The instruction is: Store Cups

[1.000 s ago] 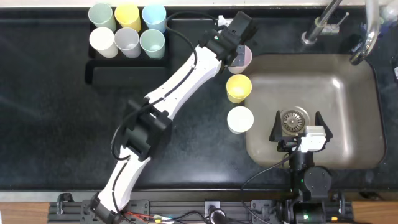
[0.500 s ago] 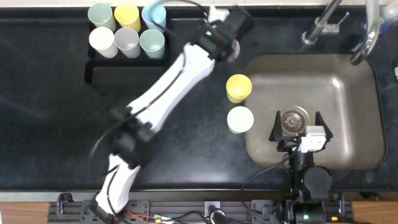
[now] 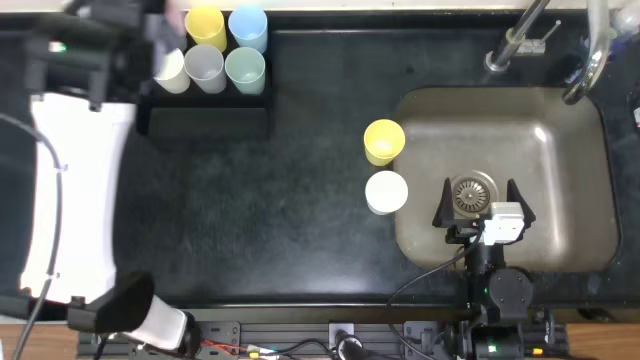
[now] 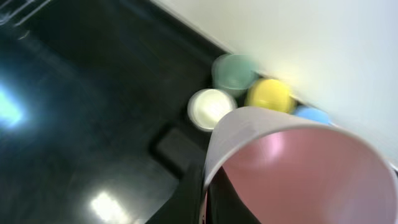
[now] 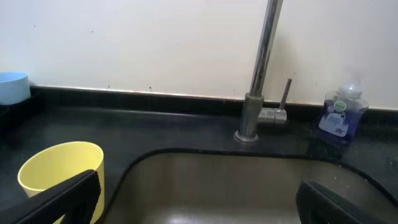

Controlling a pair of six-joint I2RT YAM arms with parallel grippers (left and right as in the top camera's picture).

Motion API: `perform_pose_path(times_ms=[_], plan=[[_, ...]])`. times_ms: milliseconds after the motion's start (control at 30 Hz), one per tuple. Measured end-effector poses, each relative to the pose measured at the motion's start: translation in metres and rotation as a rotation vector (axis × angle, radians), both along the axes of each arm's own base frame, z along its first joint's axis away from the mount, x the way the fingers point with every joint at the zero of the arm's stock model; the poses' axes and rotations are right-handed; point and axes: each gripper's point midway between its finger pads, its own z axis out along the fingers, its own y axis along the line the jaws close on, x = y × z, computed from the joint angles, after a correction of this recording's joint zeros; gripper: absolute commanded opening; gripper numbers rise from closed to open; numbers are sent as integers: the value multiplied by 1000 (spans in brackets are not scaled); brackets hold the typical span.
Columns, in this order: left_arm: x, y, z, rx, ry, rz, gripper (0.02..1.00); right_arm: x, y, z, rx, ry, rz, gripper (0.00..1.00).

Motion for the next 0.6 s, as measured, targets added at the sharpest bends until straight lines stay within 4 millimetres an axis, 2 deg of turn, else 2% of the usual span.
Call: perform_pose_path(times_ms=[67,167,267,400,500,600], plan=[[-6,18,-12,-37,18,77,34,0,0,0,0,0,0,998],[-14,32,-36,-83,65,158,34,0,0,0,0,0,0,998],[-20,35,-66,-119,127,208,34,0,0,0,-1,0,0,998],[-17,32,-108,-166,178,231,34,0,0,0,0,0,0,998],[-17,32,-133,-192,209,241,34,0,0,0,0,0,0,998],[-24,36,-150,-193,260,234,34,0,0,0,0,0,0,998]])
